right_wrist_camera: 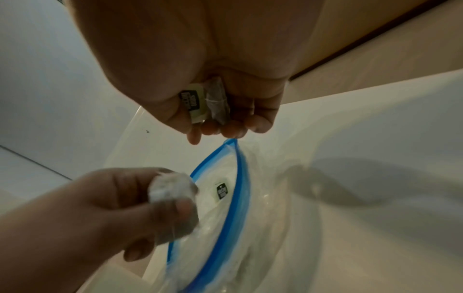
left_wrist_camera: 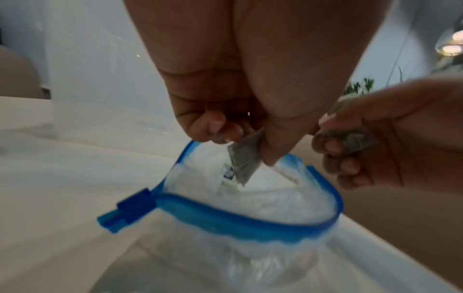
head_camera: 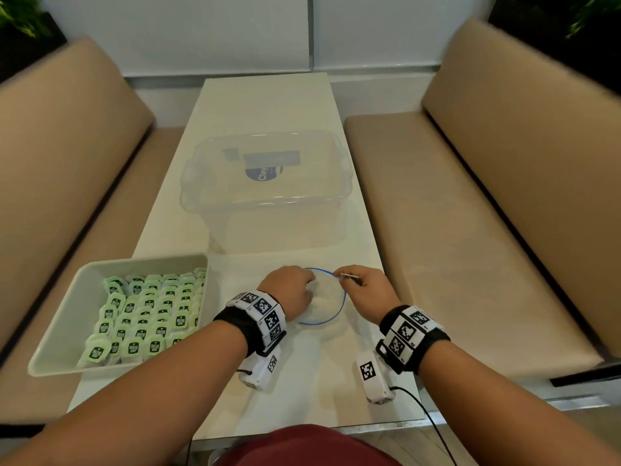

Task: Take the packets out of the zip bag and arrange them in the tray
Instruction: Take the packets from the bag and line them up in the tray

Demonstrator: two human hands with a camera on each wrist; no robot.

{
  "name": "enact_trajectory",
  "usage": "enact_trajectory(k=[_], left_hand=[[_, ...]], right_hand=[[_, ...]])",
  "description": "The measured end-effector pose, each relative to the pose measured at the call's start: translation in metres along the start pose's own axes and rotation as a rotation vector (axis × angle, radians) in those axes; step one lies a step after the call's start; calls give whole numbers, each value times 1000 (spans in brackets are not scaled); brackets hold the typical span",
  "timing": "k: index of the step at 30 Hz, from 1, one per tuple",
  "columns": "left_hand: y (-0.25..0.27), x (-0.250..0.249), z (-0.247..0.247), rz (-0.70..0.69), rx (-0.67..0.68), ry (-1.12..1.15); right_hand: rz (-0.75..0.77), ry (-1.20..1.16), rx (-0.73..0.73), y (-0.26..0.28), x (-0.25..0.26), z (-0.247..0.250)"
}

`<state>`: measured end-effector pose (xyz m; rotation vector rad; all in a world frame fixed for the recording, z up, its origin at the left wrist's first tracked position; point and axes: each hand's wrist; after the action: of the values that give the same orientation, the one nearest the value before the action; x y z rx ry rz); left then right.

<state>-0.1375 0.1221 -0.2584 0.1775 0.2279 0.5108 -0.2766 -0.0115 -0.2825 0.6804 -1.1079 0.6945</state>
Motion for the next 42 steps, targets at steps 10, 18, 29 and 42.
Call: enact_trajectory(k=[10,18,29,42], left_hand=[[52,39,66,43,-303,521],[100,108,132,-36,-57,193],[122,193,159,-57,-75,-137],[99,219,115,-194,212,-190]], right_hand=[[109,-137,249,-6,70,-56],[141,-97,328,-15,113,-111],[231,-97,288,-13,170,-198],[59,-97,47,-14,134,-208]])
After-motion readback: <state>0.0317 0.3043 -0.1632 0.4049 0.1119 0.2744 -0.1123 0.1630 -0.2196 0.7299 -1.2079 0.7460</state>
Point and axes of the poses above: each hand's wrist, its own y-axis away from the middle knuckle, its own z-axis out of the back of the hand, x = y × z, and after that the axes turned 7 degrees about -y, right-handed
